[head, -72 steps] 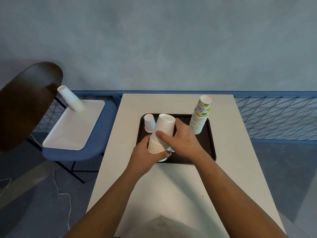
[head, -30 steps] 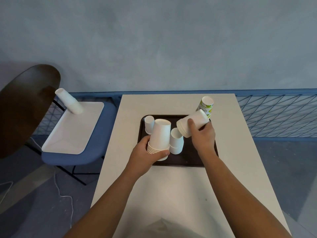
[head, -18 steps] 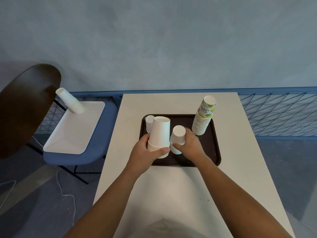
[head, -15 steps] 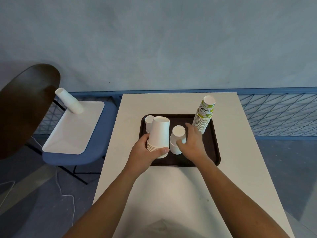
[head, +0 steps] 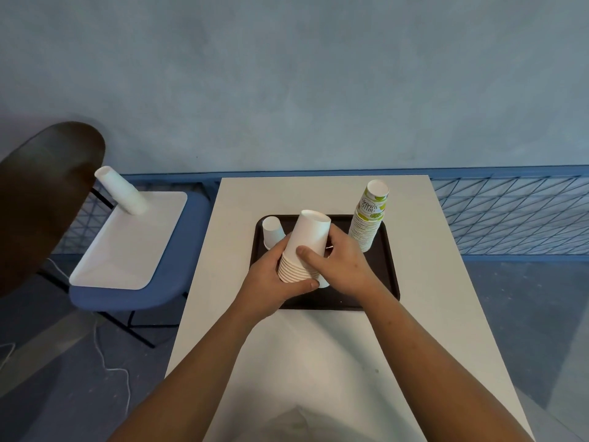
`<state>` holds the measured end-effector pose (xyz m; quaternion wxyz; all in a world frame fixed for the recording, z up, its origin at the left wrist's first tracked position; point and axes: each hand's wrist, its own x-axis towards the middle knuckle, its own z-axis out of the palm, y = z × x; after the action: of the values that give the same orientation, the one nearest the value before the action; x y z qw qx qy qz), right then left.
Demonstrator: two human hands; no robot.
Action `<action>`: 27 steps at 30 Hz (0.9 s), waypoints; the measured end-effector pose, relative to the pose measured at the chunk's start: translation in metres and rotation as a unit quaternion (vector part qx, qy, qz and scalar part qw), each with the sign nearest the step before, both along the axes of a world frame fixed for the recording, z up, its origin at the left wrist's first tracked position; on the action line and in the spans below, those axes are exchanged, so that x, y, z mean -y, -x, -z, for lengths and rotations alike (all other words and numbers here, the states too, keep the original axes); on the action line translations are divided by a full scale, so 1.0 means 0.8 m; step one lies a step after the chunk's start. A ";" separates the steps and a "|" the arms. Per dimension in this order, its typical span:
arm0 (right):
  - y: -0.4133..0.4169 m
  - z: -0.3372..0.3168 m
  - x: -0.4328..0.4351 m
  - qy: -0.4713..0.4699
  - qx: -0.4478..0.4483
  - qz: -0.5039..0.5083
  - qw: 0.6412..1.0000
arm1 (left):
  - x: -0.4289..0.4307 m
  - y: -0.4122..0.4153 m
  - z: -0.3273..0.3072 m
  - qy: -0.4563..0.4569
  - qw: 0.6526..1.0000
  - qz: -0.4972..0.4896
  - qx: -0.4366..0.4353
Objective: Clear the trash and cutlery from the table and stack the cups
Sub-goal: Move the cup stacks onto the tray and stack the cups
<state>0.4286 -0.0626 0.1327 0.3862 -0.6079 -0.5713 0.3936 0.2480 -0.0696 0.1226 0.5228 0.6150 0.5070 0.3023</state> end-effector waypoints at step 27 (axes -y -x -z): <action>-0.056 -0.005 -0.010 0.020 -0.410 0.231 0.882 | -0.024 -0.013 0.013 0.002 0.997 -0.044 -0.060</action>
<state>0.4736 -0.0544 0.1370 0.6543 -0.5143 -0.1970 0.5183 0.2587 -0.0505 0.1126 0.4785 0.6084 0.5647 0.2865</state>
